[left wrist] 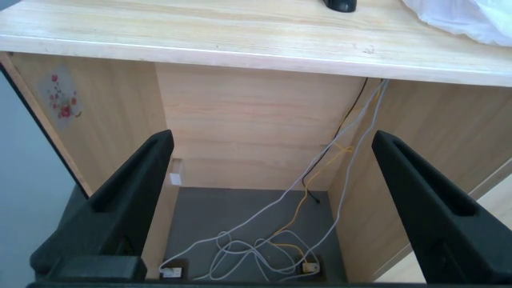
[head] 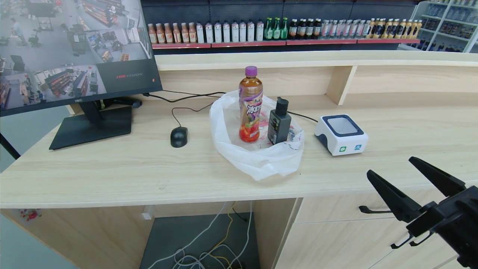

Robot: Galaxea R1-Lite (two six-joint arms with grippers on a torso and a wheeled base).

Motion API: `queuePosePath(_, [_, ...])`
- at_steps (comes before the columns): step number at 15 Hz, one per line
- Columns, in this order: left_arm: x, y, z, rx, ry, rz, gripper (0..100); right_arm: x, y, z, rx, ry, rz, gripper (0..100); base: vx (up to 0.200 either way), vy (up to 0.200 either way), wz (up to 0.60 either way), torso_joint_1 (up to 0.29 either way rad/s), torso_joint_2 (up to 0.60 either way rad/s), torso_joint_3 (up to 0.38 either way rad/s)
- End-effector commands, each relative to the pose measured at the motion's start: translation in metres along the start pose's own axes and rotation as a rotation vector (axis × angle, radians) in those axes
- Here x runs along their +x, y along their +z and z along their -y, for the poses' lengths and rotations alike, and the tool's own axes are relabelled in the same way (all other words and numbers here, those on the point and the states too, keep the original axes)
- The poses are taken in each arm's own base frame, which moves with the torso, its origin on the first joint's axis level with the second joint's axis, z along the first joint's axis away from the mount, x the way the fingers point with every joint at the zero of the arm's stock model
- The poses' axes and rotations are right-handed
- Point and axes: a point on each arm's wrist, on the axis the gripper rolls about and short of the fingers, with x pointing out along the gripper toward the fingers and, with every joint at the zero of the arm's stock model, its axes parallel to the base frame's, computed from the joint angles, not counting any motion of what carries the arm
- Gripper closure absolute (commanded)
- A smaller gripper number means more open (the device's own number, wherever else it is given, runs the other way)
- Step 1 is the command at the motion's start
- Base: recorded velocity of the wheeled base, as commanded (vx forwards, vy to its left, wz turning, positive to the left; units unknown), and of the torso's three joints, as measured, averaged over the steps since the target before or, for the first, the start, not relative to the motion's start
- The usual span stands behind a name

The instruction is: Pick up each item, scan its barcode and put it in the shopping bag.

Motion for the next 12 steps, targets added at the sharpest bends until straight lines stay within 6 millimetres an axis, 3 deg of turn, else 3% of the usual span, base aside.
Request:
queuePosePath(1, [0.000, 0.000, 0.000, 0.000, 0.001, 0.000, 0, -0.009, 0.011, 0.002, 0.012, -0.007, 0.065, 0, 0.000, 0.000, 0.00, 0.000, 0.00, 0.000])
queuePosePath(5, [0.000, 0.000, 0.000, 0.000, 0.001, 0.000, 0, -0.028, 0.010, -0.001, 0.004, 0.049, -0.027, 0, 0.000, 0.000, 0.00, 0.000, 0.00, 0.000])
queuePosePath(8, [0.000, 0.000, 0.000, 0.000, 0.001, 0.000, 0, -0.086, 0.003, 0.012, -0.041, 0.083, -0.162, 0, 0.000, 0.000, 0.00, 0.000, 0.00, 0.000])
queuePosePath(10, [0.000, 0.000, 0.000, 0.000, 0.001, 0.000, 0, -0.133, -0.015, 0.022, -0.099, 0.138, -0.235, 0, 0.000, 0.000, 0.00, 0.000, 0.00, 0.000])
queuePosePath(12, [0.000, 0.000, 0.000, 0.000, 0.001, 0.000, 0, -0.159, -0.033, 0.029, -0.122, 0.157, -0.270, 0, 0.000, 0.000, 0.00, 0.000, 0.00, 0.000])
